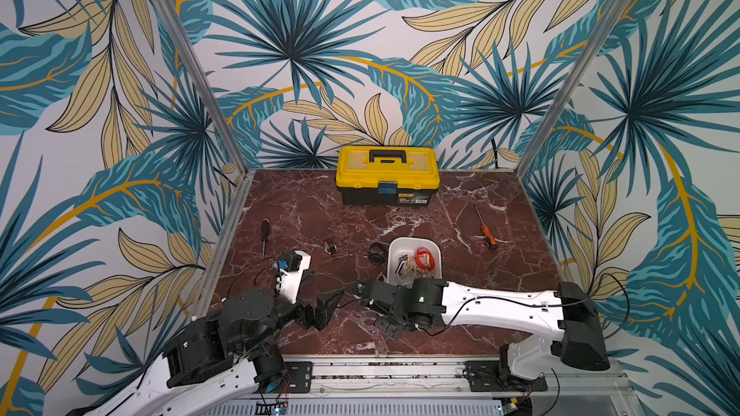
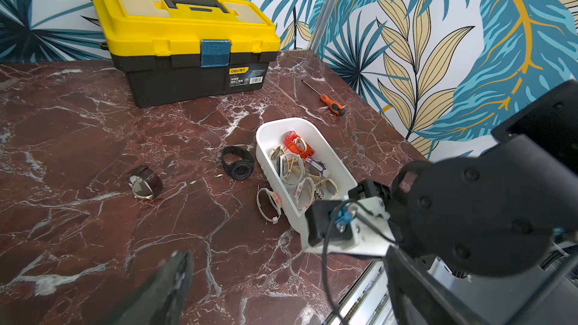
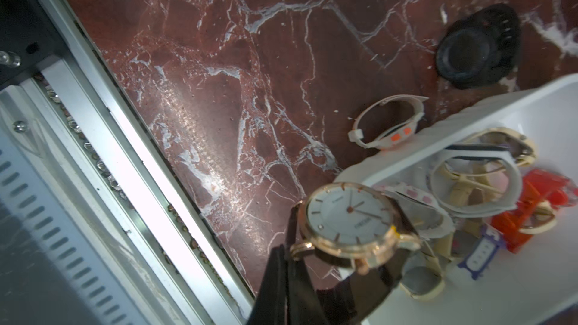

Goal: Put the watch into the storage box
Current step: Pick up the watch at the center of the board, then place the watch in the storage box.

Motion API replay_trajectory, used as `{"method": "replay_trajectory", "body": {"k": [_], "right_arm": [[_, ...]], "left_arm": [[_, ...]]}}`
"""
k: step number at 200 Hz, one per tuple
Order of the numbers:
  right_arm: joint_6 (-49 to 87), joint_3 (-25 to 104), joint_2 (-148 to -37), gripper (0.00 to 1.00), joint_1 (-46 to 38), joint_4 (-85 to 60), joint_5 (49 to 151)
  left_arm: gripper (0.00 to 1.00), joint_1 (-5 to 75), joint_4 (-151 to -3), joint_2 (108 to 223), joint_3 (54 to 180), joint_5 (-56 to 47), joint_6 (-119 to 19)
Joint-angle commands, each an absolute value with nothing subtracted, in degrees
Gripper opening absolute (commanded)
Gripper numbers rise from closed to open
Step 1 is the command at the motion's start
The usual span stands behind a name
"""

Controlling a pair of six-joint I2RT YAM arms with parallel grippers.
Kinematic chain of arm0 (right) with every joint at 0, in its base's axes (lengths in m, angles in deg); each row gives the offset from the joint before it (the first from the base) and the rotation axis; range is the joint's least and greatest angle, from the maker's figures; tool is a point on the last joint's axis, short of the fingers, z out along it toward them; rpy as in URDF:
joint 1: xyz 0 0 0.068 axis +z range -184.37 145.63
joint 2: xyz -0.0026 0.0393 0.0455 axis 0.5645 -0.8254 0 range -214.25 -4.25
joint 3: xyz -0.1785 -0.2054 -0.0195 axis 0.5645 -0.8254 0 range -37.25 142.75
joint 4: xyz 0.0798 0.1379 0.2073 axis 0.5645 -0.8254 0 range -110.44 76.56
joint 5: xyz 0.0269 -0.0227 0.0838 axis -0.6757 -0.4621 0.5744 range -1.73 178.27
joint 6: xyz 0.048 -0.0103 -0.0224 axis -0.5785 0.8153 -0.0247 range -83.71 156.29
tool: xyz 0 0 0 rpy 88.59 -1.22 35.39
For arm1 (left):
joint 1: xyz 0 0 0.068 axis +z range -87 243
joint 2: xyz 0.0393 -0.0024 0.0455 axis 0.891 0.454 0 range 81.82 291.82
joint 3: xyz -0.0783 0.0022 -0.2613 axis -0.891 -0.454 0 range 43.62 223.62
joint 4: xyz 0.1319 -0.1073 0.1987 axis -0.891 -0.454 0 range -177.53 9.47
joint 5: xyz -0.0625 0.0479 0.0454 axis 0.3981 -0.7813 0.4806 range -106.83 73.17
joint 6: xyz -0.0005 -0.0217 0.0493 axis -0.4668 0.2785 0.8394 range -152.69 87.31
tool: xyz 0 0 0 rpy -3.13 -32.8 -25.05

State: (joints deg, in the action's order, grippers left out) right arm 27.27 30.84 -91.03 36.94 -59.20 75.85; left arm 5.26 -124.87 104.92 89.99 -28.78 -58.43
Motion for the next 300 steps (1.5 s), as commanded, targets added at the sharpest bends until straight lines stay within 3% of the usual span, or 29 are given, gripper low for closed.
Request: {"method": "replay_trajectory", "body": {"k": [1, 112, 238, 266, 300], "right_arm": [[31.62, 28.54, -86.7, 0.0, 33.99, -58.59, 73.47], [43.77, 24.87, -92.03, 0.0, 21.29, -53.14, 79.02], [44.78, 26.12, -101.96, 0.0, 20.06, -51.94, 83.14], [43.9, 26.18, -101.33, 0.25, 19.86, -52.67, 82.02], [42.15, 26.32, -96.45, 0.38, 19.68, -52.99, 83.65]], "left_arm": [[1.0, 5.04, -123.54, 104.34, 88.2, -28.26, -57.3], [1.0, 4.99, -121.41, 104.35, 86.6, -28.17, -56.95], [1.0, 5.03, -120.2, 104.51, 85.38, -28.28, -56.78], [1.0, 5.03, -120.12, 104.68, 85.28, -28.11, -56.77], [1.0, 5.0, -119.39, 105.07, 84.83, -27.82, -56.78]]}}
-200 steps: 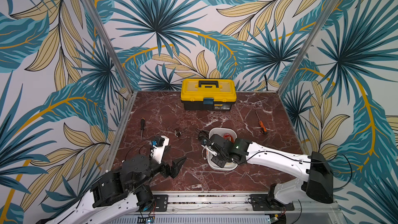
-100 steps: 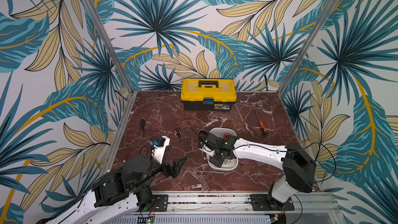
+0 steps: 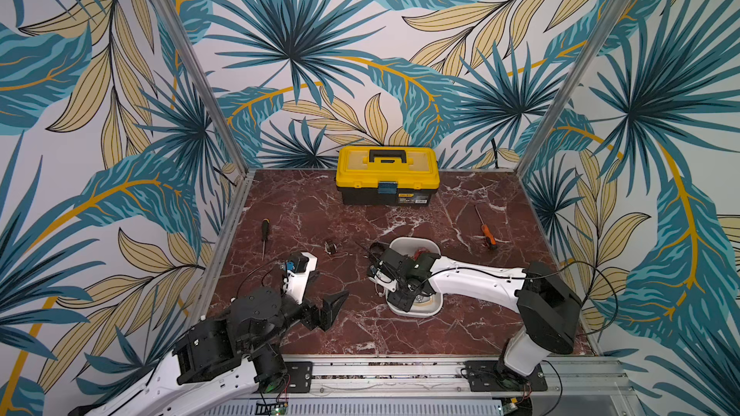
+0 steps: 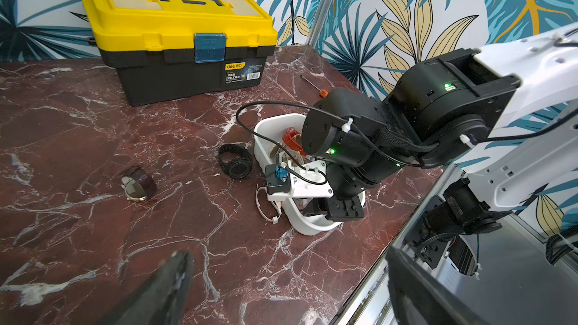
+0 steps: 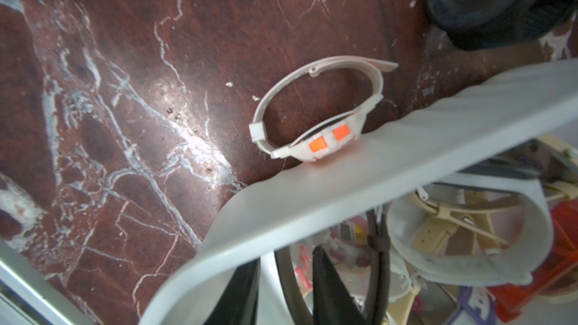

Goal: Put the watch into the storage box
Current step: Place the watch in the storage box.

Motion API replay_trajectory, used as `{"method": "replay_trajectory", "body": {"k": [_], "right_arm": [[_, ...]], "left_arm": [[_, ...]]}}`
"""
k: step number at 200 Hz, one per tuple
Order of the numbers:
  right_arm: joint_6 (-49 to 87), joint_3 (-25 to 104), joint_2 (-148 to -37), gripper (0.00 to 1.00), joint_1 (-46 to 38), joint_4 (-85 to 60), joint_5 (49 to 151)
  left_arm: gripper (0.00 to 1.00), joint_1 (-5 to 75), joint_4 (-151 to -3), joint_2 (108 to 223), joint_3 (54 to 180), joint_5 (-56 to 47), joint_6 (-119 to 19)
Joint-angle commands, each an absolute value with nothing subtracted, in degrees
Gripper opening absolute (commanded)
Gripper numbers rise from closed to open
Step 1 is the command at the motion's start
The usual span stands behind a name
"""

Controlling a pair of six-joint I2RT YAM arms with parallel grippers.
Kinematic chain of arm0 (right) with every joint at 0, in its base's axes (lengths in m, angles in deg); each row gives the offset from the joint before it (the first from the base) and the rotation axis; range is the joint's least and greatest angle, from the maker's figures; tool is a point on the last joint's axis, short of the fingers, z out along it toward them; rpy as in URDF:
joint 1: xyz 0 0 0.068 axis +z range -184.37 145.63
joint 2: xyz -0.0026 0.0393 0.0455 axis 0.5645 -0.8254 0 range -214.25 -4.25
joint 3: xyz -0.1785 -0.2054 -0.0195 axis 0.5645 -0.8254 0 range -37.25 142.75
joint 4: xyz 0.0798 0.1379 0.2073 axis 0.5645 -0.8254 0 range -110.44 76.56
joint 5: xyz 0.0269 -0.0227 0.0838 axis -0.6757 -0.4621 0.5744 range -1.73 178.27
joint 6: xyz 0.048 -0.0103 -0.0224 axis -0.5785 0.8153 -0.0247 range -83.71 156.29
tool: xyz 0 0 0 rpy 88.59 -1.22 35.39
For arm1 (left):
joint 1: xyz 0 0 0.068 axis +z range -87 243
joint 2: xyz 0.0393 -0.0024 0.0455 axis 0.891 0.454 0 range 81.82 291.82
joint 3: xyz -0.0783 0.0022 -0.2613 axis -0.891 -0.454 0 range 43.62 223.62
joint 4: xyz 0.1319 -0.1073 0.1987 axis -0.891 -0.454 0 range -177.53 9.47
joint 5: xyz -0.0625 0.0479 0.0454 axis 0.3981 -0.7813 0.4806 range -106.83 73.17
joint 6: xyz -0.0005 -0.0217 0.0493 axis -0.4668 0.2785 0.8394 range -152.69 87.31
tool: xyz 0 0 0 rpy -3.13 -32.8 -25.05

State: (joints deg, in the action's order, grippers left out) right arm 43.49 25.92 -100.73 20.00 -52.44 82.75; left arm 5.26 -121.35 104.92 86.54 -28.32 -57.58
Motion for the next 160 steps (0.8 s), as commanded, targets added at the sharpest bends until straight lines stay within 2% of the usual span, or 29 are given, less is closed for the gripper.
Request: {"method": "replay_trajectory", "body": {"k": [1, 74, 111, 160], "right_arm": [[42.16, 26.26, -96.18, 0.39, 19.69, -52.95, 83.59], [39.08, 22.56, -84.44, 0.42, 19.25, -52.29, 84.55], [33.88, 19.7, -84.59, 0.34, 18.16, -49.48, 86.84], [27.35, 16.25, -83.85, 0.32, 16.08, -44.22, 89.3]], "left_arm": [[1.0, 5.0, -119.38, 105.09, 84.84, -27.82, -56.78], [1.0, 4.99, -118.22, 106.17, 84.58, -27.51, -57.11], [1.0, 4.99, -117.81, 106.36, 84.23, -27.37, -57.57], [1.0, 5.03, -117.73, 106.43, 83.49, -27.63, -58.82]]}}
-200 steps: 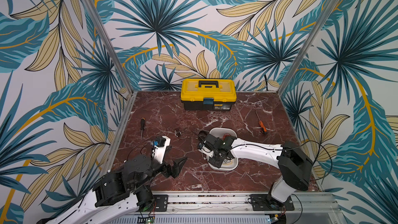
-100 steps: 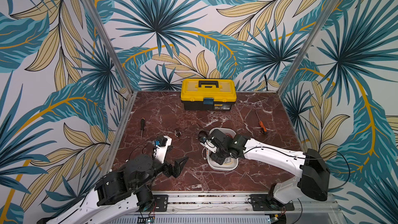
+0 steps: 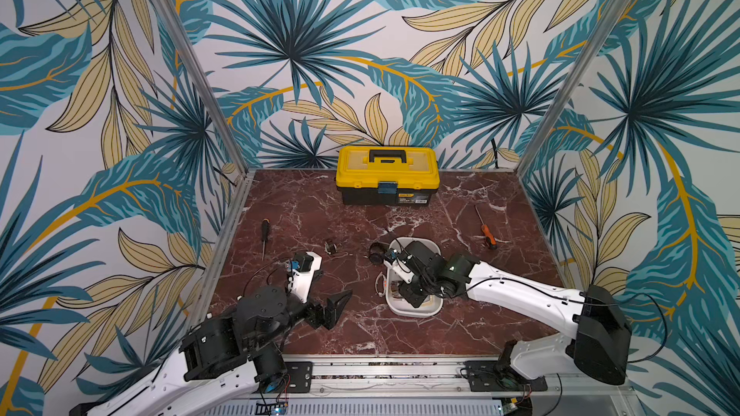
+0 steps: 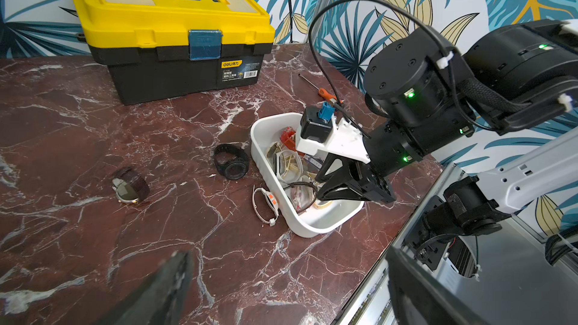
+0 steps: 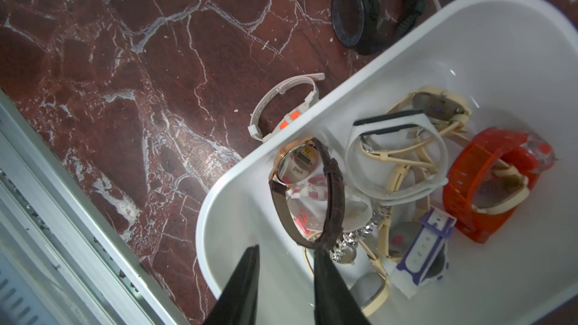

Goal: Put the watch into the storage box
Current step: Place the watch in the storage box.

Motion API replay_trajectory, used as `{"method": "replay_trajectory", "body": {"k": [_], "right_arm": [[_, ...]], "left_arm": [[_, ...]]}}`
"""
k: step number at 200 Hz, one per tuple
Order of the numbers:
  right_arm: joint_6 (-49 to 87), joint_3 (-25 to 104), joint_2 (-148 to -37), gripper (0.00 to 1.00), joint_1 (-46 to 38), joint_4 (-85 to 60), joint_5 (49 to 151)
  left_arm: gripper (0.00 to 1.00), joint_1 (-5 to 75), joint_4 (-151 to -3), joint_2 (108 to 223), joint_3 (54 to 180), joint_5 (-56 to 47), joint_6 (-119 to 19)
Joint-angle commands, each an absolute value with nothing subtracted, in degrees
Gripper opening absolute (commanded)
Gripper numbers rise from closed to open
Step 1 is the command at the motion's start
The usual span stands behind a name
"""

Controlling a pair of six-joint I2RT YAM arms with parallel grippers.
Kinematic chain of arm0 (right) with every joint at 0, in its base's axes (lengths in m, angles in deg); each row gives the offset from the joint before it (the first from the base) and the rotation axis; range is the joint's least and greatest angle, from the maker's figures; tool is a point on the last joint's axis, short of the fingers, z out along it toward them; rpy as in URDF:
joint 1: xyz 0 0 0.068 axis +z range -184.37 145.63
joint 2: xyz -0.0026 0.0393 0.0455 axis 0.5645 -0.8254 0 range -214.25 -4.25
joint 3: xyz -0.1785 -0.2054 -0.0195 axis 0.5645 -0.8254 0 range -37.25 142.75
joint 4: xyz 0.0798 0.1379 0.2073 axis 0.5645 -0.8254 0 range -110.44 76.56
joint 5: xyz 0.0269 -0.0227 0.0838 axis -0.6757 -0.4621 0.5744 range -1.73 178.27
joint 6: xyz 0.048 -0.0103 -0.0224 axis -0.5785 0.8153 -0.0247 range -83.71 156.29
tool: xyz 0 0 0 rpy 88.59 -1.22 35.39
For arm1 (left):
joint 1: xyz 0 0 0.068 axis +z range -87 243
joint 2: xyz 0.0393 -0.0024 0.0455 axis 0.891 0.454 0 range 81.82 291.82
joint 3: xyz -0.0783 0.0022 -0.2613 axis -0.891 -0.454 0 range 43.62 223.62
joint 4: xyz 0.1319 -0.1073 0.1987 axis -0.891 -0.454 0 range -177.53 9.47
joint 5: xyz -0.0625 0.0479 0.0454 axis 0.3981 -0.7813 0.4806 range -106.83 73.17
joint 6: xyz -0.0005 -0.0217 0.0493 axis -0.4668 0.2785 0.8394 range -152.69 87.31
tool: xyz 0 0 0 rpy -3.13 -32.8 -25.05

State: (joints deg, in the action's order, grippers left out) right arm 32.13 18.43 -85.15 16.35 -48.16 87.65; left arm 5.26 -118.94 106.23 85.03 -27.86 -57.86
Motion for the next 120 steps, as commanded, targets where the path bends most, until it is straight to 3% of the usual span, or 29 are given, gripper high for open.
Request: {"method": "replay_trajectory", "body": {"k": [1, 24, 49, 89, 120], "right_arm": [[27.25, 16.17, -83.68, 0.32, 16.08, -44.12, 89.23], [24.68, 14.1, -79.67, 0.34, 15.97, -41.82, 87.26], [22.22, 12.71, -74.36, 0.43, 15.91, -41.62, 85.77], [18.27, 10.58, -63.46, 0.86, 15.91, -42.98, 87.1], [15.75, 8.33, -54.43, 0.99, 15.91, -45.08, 86.79]], "left_arm": [[1.0, 5.06, -117.72, 106.43, 83.46, -27.68, -58.85], [1.0, 4.99, -117.11, 107.24, 82.34, -27.9, -60.68], [1.0, 5.06, -116.58, 111.01, 81.2, -28.25, -63.38], [1.0, 6.96, -119.66, 126.51, 84.4, -28.65, -66.82], [1.0, 14.64, -115.88, 136.53, 85.72, -22.51, -67.45]]}}
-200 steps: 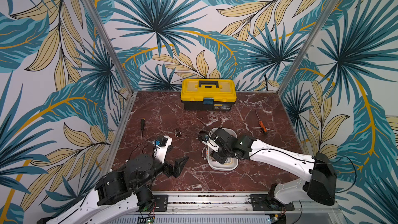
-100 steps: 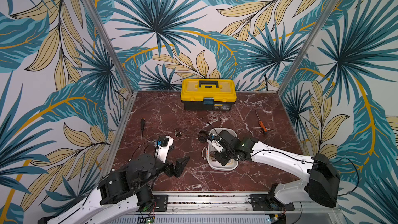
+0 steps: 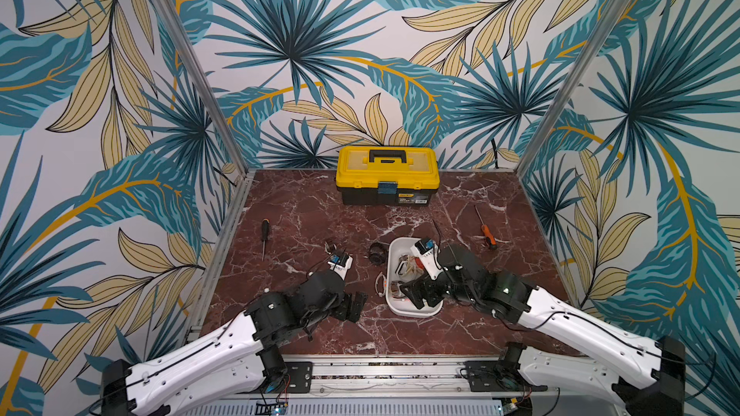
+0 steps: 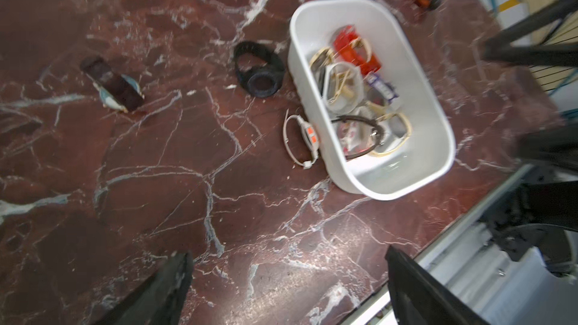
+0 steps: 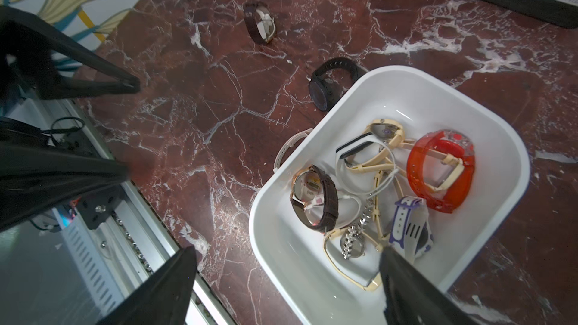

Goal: Put the watch into the storage box
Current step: Place the watch in the storage box, then pick up the watch at the center of the board.

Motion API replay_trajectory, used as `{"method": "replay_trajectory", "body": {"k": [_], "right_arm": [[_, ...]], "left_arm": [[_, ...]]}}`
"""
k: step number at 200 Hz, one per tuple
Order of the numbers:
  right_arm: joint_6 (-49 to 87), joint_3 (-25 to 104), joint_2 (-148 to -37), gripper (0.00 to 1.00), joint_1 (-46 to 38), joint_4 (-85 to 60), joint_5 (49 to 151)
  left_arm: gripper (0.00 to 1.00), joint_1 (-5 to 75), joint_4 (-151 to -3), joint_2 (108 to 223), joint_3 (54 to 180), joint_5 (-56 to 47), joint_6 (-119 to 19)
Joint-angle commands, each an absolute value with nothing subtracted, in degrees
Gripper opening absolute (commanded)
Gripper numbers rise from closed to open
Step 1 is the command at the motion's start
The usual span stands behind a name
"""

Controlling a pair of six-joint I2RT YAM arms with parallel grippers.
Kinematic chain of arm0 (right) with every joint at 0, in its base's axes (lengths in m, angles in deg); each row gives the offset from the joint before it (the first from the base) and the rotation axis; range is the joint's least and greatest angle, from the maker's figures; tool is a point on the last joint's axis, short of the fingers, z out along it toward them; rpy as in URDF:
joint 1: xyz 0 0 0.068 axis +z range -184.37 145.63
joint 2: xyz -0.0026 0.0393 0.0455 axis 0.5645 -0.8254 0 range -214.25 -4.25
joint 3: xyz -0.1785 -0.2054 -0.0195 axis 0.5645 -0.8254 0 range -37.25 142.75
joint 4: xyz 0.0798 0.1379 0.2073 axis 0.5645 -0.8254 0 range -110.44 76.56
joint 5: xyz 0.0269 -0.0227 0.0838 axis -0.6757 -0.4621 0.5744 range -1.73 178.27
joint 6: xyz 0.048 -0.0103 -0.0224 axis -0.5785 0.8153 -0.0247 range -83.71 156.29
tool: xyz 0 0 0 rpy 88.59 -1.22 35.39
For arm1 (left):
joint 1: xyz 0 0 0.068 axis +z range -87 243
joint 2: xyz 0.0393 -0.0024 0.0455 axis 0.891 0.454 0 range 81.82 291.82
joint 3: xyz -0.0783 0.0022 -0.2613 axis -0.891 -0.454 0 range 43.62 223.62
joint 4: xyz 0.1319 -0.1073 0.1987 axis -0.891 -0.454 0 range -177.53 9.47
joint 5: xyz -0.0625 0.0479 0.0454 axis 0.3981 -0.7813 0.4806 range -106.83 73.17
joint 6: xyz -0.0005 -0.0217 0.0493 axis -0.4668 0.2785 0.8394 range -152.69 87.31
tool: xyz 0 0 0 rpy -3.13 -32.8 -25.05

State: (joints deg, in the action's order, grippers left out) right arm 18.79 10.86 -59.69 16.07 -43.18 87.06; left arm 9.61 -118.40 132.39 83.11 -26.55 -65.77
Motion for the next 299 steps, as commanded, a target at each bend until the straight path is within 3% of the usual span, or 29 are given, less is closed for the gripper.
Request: {"method": "replay_trajectory", "body": {"k": [1, 77, 141, 172, 227, 299], "right_arm": [[15.74, 8.26, -54.12, 0.99, 15.91, -45.12, 86.87], [13.07, 4.69, -43.81, 1.0, 15.96, -51.11, 88.5], [13.33, 4.41, -42.96, 1.0, 16.0, -51.58, 88.8], [13.95, 4.32, -43.81, 1.0, 15.99, -51.69, 88.9], [14.49, 4.65, -45.66, 1.0, 15.99, -52.29, 89.47], [14.84, 4.23, -43.11, 1.0, 15.99, -51.6, 93.17]], "left_arm": [[1.0, 14.96, -115.69, 136.86, 85.77, -22.31, -67.47], [0.99, 29.09, -108.74, 157.75, 96.53, -4.96, -67.23], [0.98, 35.09, -117.11, 159.7, 105.31, -14.14, -66.41], [0.91, 42.91, -112.49, 156.24, 100.89, -5.4, -66.91], [0.8, 53.73, -89.13, 151.69, 87.49, 14.47, -75.85], [0.73, 56.84, -84.19, 154.8, 82.39, 17.66, -77.31]]}}
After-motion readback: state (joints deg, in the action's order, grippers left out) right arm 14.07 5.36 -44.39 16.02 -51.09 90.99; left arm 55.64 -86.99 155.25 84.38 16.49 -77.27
